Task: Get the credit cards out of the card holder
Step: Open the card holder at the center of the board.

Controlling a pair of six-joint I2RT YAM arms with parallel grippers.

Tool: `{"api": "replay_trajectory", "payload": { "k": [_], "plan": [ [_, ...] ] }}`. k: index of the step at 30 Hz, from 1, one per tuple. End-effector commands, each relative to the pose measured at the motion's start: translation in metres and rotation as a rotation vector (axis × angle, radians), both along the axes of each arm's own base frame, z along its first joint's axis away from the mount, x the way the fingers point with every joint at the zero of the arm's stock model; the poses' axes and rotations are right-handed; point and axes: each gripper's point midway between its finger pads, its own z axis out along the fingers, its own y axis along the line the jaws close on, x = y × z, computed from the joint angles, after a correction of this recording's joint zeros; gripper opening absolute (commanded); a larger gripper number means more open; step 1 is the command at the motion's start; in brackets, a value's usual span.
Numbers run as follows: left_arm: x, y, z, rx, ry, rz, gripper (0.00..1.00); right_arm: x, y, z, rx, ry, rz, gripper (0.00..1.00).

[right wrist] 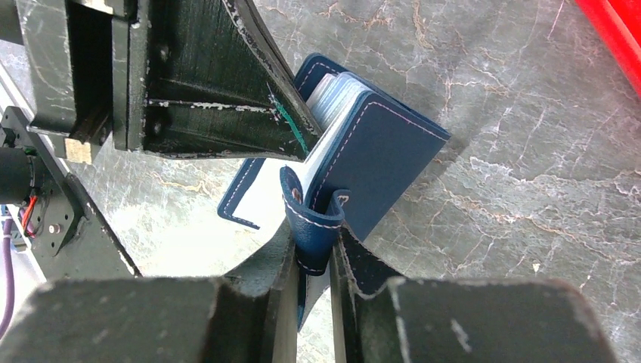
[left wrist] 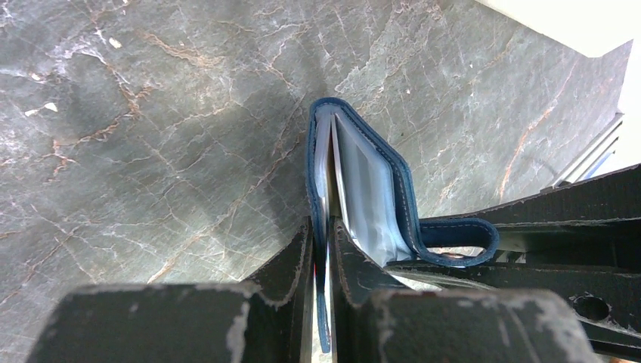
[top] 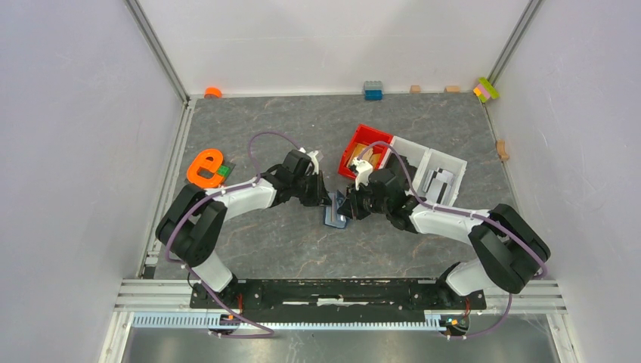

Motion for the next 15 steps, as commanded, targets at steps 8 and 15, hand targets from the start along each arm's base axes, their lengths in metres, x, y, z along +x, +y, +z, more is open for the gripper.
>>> {"api": "replay_trajectory", "payload": {
  "k": [8,15],
  "plan": [
    [0.004,0.004,0.012,-0.040,-0.058,0.013,0.13,0.002,0.004,0.018,0.186,0.013,0.021,0.11],
    [0.000,0.000,0.024,-0.107,-0.077,0.006,0.37,0.005,-0.002,0.017,0.225,0.037,0.004,0.11]
  ]
}}
